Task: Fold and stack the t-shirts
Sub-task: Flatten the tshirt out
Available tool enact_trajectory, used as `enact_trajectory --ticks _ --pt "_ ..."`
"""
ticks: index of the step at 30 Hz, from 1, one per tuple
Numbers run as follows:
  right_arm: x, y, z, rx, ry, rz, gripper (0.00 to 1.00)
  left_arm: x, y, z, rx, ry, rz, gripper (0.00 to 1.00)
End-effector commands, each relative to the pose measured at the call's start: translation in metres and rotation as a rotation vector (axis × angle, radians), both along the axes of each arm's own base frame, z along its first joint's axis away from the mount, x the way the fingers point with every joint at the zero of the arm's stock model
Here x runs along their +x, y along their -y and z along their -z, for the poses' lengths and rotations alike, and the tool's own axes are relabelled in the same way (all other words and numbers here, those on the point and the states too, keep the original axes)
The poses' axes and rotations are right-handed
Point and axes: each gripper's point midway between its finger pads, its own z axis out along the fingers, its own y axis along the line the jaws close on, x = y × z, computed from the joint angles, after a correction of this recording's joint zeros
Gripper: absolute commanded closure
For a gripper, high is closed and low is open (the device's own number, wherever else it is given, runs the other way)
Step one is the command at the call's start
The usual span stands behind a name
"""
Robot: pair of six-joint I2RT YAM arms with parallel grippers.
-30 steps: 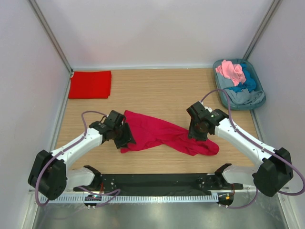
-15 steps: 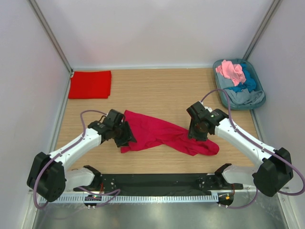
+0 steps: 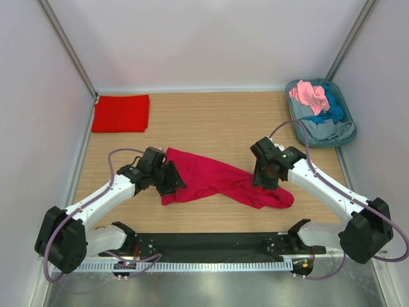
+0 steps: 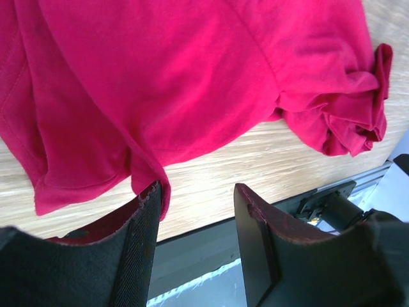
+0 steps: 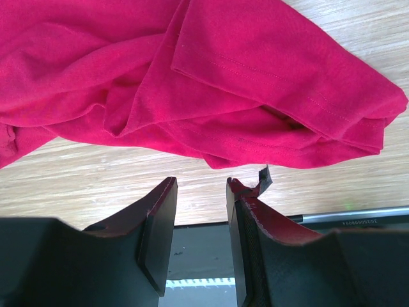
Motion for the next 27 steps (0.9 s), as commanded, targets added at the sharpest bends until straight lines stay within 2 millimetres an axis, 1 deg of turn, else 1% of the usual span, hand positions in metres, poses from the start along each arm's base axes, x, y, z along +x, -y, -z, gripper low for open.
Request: enact_trajectory --ticks 1,3,6,9,11,12,14,15,16,17,18,19,21,22,23,24,25,26,27 --pt "0.003 -0.001 -0.007 0.018 0.039 0.004 0.56 -0.002 0.003 -0.004 -0.038 0.014 0.000 0.50" --pt "0.002 0.000 -0.007 0.015 0.038 0.000 0.56 -0.003 0.001 -0.002 -0.031 0.011 -0.001 0.50" --pt "0.002 0.000 -0.008 0.016 0.040 -0.001 0.57 -0.008 -0.005 0.007 0.008 -0.022 -0.001 0.53" --pt "0.001 0.001 -0.008 0.013 0.041 0.000 0.57 -0.010 -0.006 0.010 0.018 -0.036 0.004 0.57" --pt "0.000 0.002 -0.007 0.011 0.037 0.000 0.56 -0.009 -0.006 0.010 0.021 -0.032 0.006 0.69" --pt "-0.001 0.002 -0.007 0.010 0.039 0.005 0.56 -0.007 -0.005 0.008 0.020 -0.025 0.006 0.81" --pt "-0.002 0.004 -0.006 0.005 0.037 0.009 0.56 -0.006 -0.002 0.003 0.009 -0.022 0.013 0.91" --pt "-0.002 0.005 -0.006 0.001 0.038 0.015 0.57 0.001 0.002 -0.008 -0.005 0.001 0.017 1.00" --pt "-0.001 0.006 -0.005 -0.001 0.040 0.016 0.56 0.001 0.002 -0.009 0.008 -0.020 0.016 1.00" --pt "0.000 0.005 -0.005 -0.002 0.045 0.009 0.56 0.006 0.002 -0.016 0.018 -0.010 0.011 1.00" --pt "0.000 0.005 -0.004 -0.007 0.045 0.002 0.56 0.019 0.006 -0.035 0.012 0.028 0.008 1.00" --pt "0.001 0.006 -0.003 -0.020 0.049 -0.020 0.57 0.019 0.005 -0.038 0.037 0.006 0.004 1.00" --pt "0.005 0.005 0.000 -0.044 0.064 -0.042 0.56 0.029 0.001 -0.049 0.067 0.023 -0.025 1.00" --pt "0.008 0.007 0.005 -0.079 0.058 -0.039 0.56 0.035 0.000 -0.060 0.074 0.026 -0.035 1.00" --pt "0.009 0.007 0.007 -0.089 0.053 -0.035 0.56 0.040 -0.002 -0.064 0.078 0.029 -0.046 1.00" --pt "0.011 0.005 0.008 -0.091 0.045 -0.025 0.56 0.044 -0.011 -0.066 0.097 0.020 -0.072 1.00" --pt "0.017 0.001 0.010 -0.093 0.042 -0.019 0.56 0.051 -0.013 -0.074 0.099 0.032 -0.086 1.00" --pt "0.021 -0.001 0.011 -0.088 0.050 0.000 0.56 0.055 -0.017 -0.077 0.102 0.035 -0.101 1.00" --pt "0.027 -0.003 0.010 -0.088 0.062 0.009 0.56 0.059 -0.026 -0.077 0.116 0.027 -0.133 1.00"
